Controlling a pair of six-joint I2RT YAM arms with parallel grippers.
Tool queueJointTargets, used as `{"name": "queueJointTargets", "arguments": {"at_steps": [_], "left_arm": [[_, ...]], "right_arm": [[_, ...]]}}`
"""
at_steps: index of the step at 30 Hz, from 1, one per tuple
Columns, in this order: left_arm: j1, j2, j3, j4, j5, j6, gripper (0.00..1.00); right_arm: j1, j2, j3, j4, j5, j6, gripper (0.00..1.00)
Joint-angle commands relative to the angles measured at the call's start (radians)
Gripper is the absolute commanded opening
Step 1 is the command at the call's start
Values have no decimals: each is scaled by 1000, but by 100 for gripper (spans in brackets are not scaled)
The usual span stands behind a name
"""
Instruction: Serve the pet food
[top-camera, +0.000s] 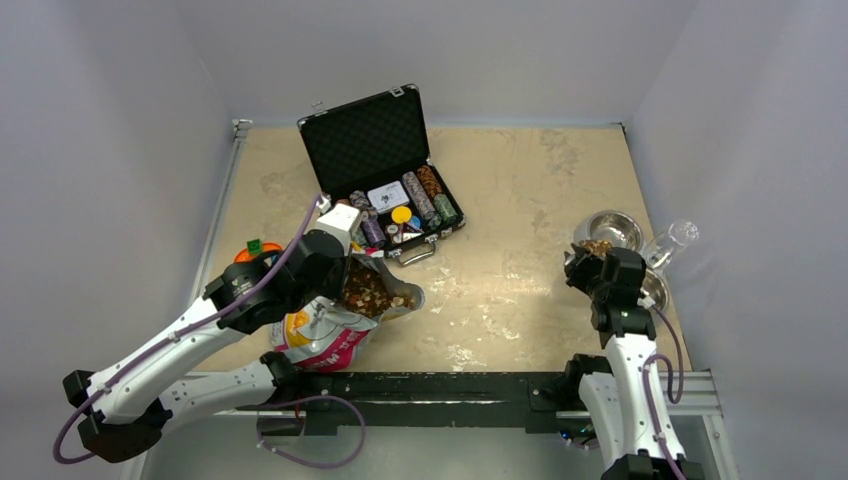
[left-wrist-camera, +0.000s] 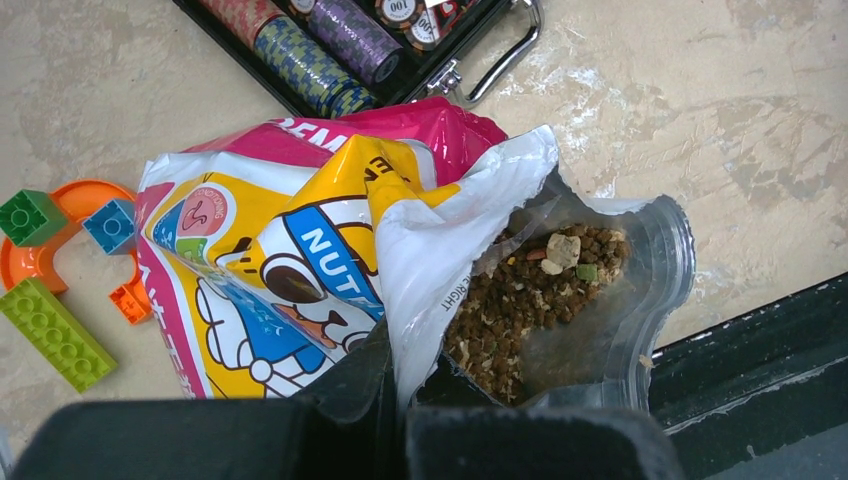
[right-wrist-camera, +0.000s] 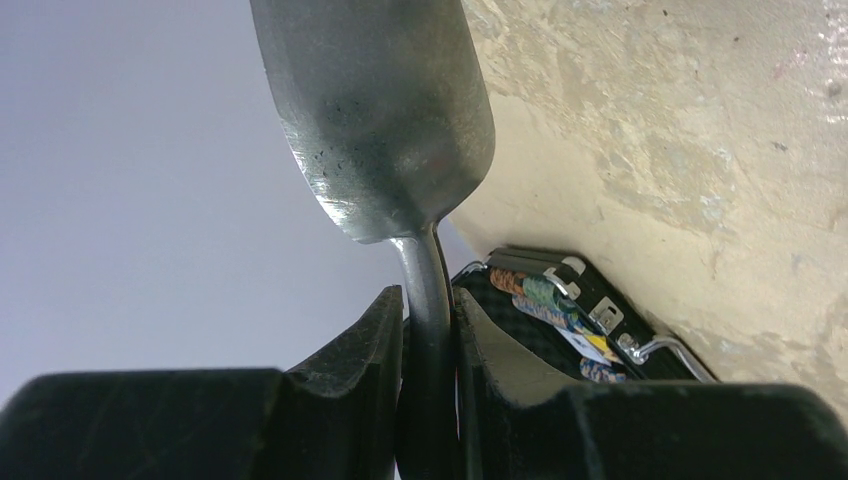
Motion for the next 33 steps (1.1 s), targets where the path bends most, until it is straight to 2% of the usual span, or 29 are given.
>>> {"name": "queueJointTargets", "arguments": {"at_steps": [1,13,22,33], "left_arm": [[8,-8,52,-51,-37,5,0],[8,-45,29,-60,-67,-8,0],[8,-48,22,-54,-76,6,0],[8,-48,14,-38,-84,21,0]], "right_arm": [[-33,22,109,-94,-45,282,0],[-113,141,253,-203,-176,320,0],[-125,131,272,-234,-150,414,0],[-212,169,330,-246,-148,396,0]]}}
